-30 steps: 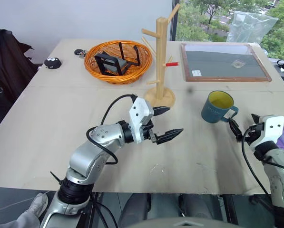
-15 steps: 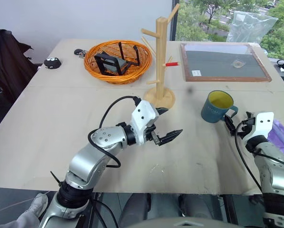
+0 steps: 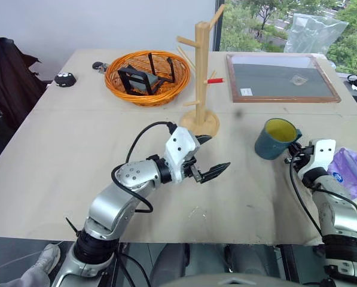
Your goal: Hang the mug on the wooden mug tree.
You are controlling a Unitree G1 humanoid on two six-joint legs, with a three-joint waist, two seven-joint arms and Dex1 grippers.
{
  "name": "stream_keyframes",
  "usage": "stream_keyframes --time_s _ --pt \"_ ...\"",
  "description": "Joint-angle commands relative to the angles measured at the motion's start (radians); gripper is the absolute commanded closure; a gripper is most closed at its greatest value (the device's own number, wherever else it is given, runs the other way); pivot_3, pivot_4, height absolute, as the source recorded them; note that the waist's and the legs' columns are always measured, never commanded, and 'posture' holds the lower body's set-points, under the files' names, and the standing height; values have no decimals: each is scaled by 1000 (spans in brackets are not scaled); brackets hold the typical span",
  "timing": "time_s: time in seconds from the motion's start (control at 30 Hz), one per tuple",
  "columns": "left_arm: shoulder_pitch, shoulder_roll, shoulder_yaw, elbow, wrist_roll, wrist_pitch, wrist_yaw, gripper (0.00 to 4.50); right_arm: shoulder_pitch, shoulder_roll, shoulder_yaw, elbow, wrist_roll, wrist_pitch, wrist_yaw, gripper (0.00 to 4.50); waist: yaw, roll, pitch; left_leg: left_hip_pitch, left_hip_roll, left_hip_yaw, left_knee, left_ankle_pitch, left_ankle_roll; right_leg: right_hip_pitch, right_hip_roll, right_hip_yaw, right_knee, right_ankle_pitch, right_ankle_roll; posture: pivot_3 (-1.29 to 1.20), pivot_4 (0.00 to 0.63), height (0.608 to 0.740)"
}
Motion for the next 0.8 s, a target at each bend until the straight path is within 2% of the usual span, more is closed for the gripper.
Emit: stream_keyframes --time_s 0.03,0.23,0.4,0.57,0.8 --pt "31 -18 21 2 20 -60 19 0 -45 -88 -12 -79 89 45 135 4467 0 0 0 0 0 0 0 0 0 0 0 0 0 0 0 0 150 740" --pt "101 -85 90 15 -11 -174 31 0 -192 -292 46 -115 145 173 346 4467 -2 1 1 0 0 0 0 0 0 0 0 0 0 0 0 0 150 740" --pt "154 -153 147 17 -55 -290 11 0 -446 -404 180 -84 144 311 500 4467 -2 1 1 0 1 1 0 0 0 0 0 0 -1 0 0 0 150 740" --pt "179 -195 186 1 -101 -401 -21 0 -754 -428 340 43 85 423 620 4467 4 1 1 -2 2 -1 0 0 0 -1 -1 -2 -2 0 0 0 150 740" --pt "214 -199 189 -13 -84 -450 5 0 -999 -384 508 206 -19 382 796 4467 2 1 1 -5 1 -3 0 0 0 -3 -3 -4 -3 0 0 0 150 740"
